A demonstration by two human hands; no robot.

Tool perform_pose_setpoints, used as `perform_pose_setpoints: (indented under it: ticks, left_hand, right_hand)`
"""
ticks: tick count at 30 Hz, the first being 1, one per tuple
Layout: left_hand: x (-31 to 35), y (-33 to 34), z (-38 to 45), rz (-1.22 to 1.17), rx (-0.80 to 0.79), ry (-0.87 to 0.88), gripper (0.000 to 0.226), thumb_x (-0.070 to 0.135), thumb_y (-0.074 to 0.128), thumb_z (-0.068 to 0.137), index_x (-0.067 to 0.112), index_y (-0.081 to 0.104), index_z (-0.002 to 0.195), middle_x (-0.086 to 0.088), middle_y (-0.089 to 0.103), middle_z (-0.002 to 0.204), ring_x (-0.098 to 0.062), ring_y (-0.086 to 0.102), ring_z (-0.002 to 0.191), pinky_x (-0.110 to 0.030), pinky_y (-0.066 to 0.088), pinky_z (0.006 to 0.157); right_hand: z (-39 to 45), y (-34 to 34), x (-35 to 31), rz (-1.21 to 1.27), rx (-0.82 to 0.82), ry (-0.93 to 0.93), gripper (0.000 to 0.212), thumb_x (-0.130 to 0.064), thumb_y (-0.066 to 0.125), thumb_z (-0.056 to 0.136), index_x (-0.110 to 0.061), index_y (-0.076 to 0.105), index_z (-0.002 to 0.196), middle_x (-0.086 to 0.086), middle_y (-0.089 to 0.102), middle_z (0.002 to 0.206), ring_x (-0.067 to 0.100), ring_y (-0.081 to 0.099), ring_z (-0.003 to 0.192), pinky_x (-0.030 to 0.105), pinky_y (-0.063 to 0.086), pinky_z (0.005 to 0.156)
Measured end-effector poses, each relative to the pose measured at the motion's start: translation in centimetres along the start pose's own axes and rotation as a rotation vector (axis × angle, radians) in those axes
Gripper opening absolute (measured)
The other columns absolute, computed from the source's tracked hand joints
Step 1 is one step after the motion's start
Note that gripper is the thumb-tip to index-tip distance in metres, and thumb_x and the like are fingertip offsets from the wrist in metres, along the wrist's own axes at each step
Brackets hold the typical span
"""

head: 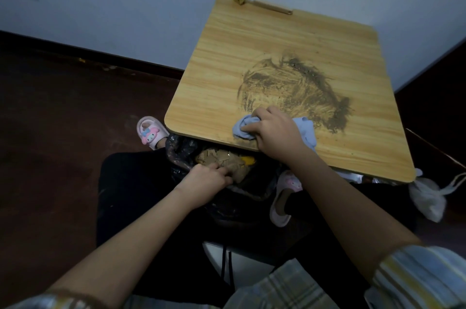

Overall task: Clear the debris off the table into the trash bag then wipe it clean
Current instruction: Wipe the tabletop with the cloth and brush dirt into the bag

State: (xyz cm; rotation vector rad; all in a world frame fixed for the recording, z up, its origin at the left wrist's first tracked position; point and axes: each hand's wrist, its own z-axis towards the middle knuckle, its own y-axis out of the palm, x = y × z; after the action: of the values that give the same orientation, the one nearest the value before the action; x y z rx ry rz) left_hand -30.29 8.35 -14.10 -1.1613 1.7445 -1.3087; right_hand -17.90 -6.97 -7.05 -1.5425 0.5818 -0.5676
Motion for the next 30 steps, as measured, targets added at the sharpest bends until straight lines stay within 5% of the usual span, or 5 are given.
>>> perform_pose_setpoints:
  ticks: [9, 17, 30]
  left_hand:
    - [-0.1, 0.2, 0.4, 0.009, -0.016, -0.008, 0.035, 0.019, 0.044, 0.097, 0.029, 0.049, 0.129, 0.000, 0.047, 0.125, -0.023, 0.048, 0.111, -0.032, 0.034, 0.060]
    - [-0.2, 0.0, 1.0, -0.001, -0.028, 0.028, 0.035, 0.017, 0.043, 0.097, 0.028, 0.049, 0.129, 0.000, 0.049, 0.125, -0.025, 0.049, 0.111, -0.033, 0.036, 0.061]
    - [-0.2, 0.4, 1.9, -0.004, -0.070, 0.043, 0.038, 0.011, 0.045, 0.094, 0.026, 0.050, 0.129, -0.001, 0.047, 0.127, -0.025, 0.047, 0.114, -0.034, 0.037, 0.061]
  right_hand:
    - [-2.1, 0.1, -0.1, 0.004, -0.005, -0.092, 0.035, -0.010, 0.043, 0.096, -0.023, 0.068, 0.116, 0.010, 0.057, 0.112, 0.030, 0.047, 0.095, 0.037, 0.036, 0.069]
    - [0.9, -1.3, 3.1, 0.080, 0.080, 0.110, 0.037, -0.014, 0.048, 0.095, -0.027, 0.064, 0.126, 0.008, 0.056, 0.121, 0.032, 0.046, 0.106, 0.038, 0.038, 0.085]
    - [10.8, -0.6, 5.9, 0.093, 0.099, 0.239, 0.032, -0.016, 0.048, 0.095, -0.021, 0.066, 0.121, 0.017, 0.061, 0.114, 0.040, 0.057, 0.104, 0.038, 0.042, 0.072]
